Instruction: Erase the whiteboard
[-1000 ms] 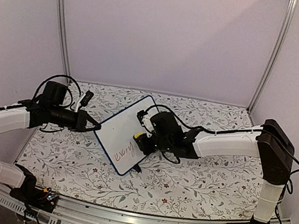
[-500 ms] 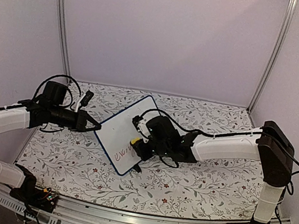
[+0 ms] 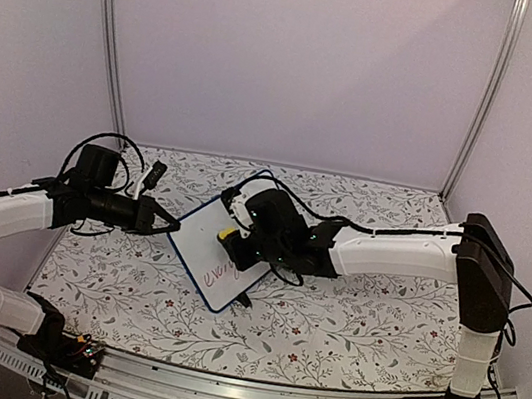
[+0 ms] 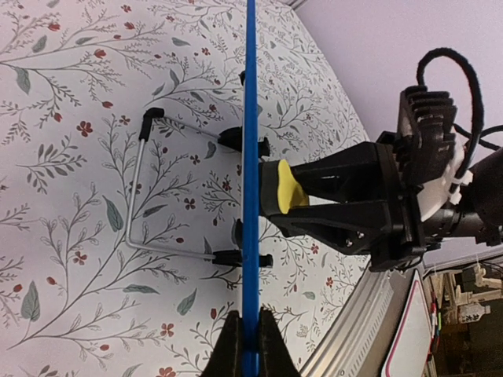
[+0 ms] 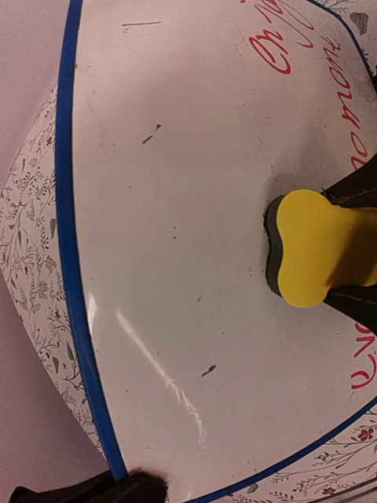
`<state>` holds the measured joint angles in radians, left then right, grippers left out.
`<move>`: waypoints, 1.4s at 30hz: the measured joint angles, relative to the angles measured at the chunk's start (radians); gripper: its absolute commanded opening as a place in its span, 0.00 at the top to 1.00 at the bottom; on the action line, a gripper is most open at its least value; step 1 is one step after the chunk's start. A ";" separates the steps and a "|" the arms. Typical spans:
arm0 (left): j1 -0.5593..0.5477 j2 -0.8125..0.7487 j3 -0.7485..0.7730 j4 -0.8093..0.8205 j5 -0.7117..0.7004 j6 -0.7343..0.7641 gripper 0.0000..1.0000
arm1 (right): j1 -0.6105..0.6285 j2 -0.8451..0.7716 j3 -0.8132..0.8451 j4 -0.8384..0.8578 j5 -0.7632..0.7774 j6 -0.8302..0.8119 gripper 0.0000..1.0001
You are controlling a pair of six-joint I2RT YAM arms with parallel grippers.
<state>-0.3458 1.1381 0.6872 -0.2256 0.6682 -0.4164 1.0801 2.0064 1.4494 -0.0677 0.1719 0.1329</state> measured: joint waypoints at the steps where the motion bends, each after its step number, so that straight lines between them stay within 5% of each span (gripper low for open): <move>1: 0.000 0.000 0.000 0.000 0.000 0.000 1.00 | 0.000 0.000 0.000 0.000 0.003 0.000 0.80; 13: 0.000 0.000 0.000 -0.003 -0.006 0.001 1.00 | 0.001 -0.034 -0.142 0.043 0.034 0.010 0.80; 30: 0.000 -0.001 0.000 0.000 0.002 0.000 1.00 | -0.031 -0.008 0.019 -0.013 0.062 0.010 0.79; 42: 0.000 -0.002 0.000 0.001 0.005 0.000 1.00 | -0.147 -0.072 -0.087 -0.016 0.052 0.034 0.79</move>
<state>-0.3458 1.1366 0.6872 -0.2249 0.6735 -0.4160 0.9333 1.9343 1.3628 -0.0837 0.2241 0.1673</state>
